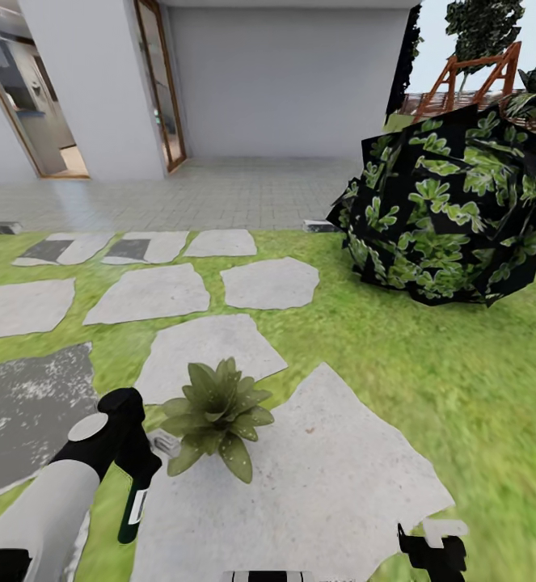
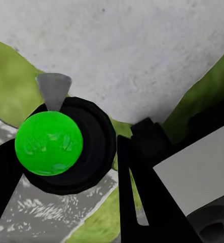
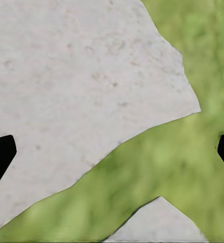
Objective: Pick up the pesticide atomizer in the garden and spray insectifuge to fully cover both potted plants in the garden.
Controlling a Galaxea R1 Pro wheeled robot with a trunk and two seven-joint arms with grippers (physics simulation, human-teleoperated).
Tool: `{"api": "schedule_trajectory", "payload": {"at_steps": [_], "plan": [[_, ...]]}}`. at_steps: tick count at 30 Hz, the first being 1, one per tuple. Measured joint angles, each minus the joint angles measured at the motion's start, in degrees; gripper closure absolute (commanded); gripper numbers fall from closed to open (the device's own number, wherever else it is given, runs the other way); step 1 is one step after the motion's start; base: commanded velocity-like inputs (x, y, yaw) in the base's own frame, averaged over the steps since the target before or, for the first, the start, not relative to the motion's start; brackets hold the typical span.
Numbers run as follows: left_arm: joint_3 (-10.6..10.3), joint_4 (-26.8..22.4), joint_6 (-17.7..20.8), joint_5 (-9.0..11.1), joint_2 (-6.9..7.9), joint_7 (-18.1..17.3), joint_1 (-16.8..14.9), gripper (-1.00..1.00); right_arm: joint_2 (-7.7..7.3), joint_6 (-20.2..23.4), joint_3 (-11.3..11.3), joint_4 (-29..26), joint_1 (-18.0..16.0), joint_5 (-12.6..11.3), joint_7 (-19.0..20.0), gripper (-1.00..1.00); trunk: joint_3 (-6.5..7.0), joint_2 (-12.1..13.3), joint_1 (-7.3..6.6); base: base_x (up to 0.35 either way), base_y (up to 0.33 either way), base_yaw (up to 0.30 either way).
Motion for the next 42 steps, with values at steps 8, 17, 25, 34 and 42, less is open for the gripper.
{"api": "schedule_trajectory", "payload": {"at_steps": [8, 17, 25, 34, 42], "plan": [[0.03, -0.07, 0.00, 0.09, 0.02, 0.00, 0.04, 1.00, 0.01, 0.01, 0.00, 0.01, -0.01, 0.00, -0.01, -1.00, 0.00, 0.00, 0.00, -0.003, 0.002, -0.151], [0.09, -0.07, 0.00, 0.06, 0.14, 0.00, 0.04, 1.00, 0.01, 0.01, 0.01, 0.02, -0.01, 0.00, 0.01, -1.00, 0.00, 0.01, 0.04, -0.287, 0.084, -0.001], [0.22, -0.07, 0.15, 0.06, 0.08, 0.02, 0.03, 1.00, 0.01, 0.01, -0.01, 0.02, -0.01, 0.00, 0.01, -1.00, 0.00, 0.00, -0.01, -0.005, 0.287, -0.049], [0.19, -0.05, 0.18, 0.08, 0.12, 0.03, 0.03, 1.00, 0.00, 0.00, 0.00, 0.00, 0.00, 0.00, 0.00, -1.00, 0.00, 0.00, 0.00, 0.082, 0.207, -0.286], [-0.51, -4.34, 0.20, -0.33, 0.06, -0.54, -0.91, 1.00, 0.01, 0.01, 0.00, 0.01, -0.01, 0.00, -0.01, -1.00, 0.00, 0.00, 0.00, 0.002, 0.003, -0.074]]}}
